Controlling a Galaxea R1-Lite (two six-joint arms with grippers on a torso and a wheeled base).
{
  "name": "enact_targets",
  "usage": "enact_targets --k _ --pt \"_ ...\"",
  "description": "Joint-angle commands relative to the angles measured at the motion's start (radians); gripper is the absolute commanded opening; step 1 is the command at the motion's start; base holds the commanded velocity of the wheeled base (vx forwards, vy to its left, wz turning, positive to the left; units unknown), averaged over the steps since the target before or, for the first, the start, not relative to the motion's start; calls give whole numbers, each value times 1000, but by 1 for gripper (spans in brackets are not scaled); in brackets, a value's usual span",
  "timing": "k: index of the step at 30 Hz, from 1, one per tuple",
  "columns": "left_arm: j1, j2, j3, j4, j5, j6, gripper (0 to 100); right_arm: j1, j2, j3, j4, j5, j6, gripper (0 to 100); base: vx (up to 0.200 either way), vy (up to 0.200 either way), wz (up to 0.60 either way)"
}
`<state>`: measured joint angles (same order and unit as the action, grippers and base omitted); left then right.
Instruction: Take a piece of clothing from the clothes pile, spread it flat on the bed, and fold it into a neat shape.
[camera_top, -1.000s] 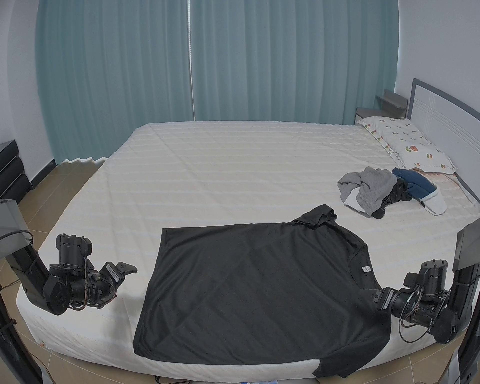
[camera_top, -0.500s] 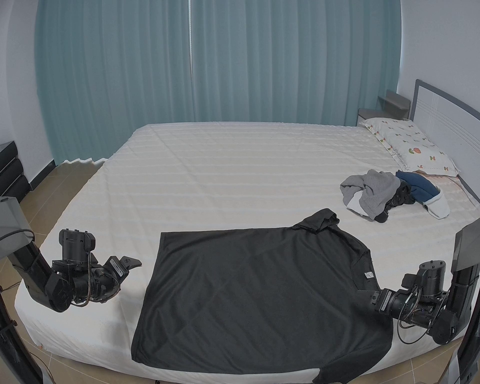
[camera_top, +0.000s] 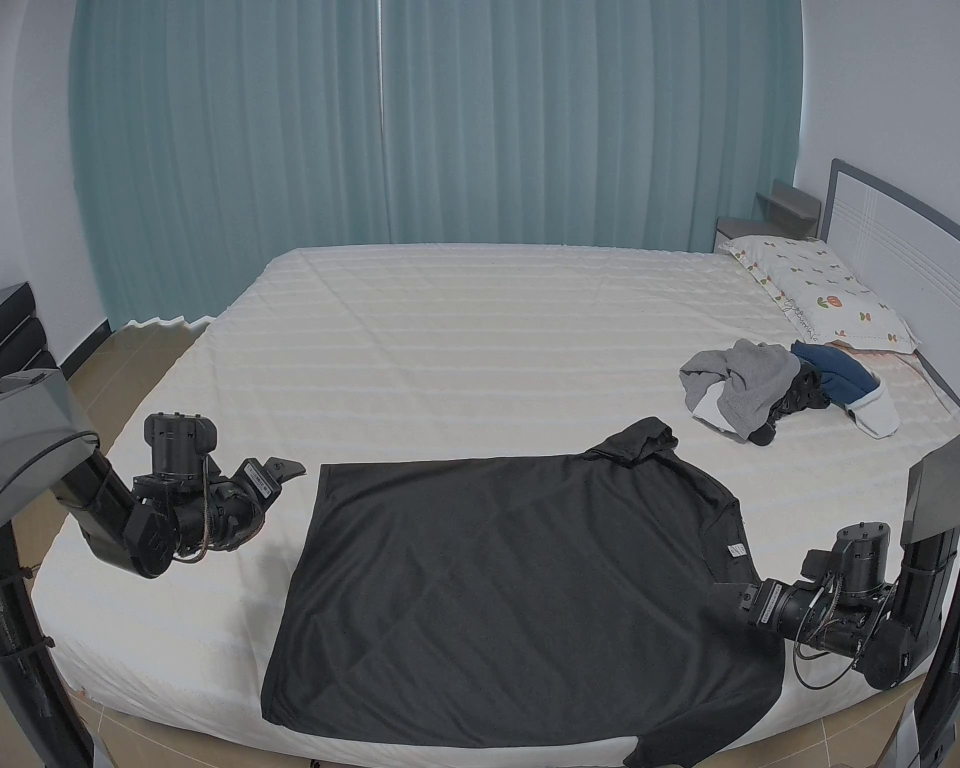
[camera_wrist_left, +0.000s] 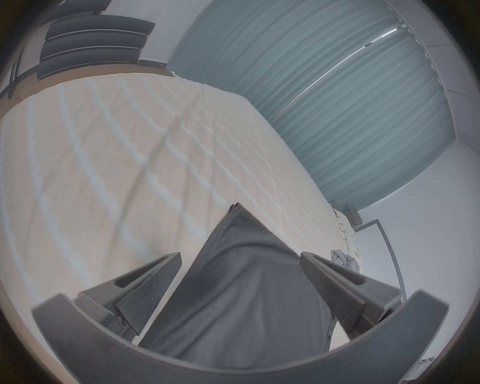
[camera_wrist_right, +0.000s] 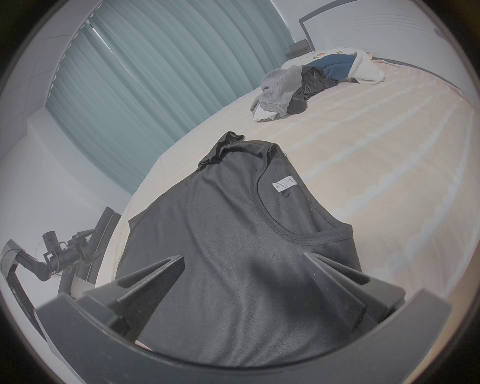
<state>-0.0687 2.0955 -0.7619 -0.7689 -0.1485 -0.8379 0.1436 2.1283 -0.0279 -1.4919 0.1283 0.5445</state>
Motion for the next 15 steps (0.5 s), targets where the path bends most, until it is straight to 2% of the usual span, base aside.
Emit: enact_targets --k 1,2,5,6,8,10,15 --pt "-20 155 -146 8 3 -1 100 1 15 -1 -1 2 5 100 0 0 0" --pt "-26 193 -198 14 3 0 100 1 18 -1 -1 4 5 100 0 0 0" --pt "-26 196 -203 16 3 0 100 1 18 -1 -1 2 5 100 0 0 0" --pt "-33 244 -297 48 18 5 100 1 21 -3 -2 4 6 100 0 0 0" --pt "-33 245 -298 48 20 5 100 1 21 -3 -4 4 6 100 0 0 0" --pt "-48 281 -390 94 30 6 100 1 22 -7 -10 2 6 100 0 0 0" --pt "-54 340 -511 117 96 5 100 2 22 -9 -10 2 17 100 0 0 0"
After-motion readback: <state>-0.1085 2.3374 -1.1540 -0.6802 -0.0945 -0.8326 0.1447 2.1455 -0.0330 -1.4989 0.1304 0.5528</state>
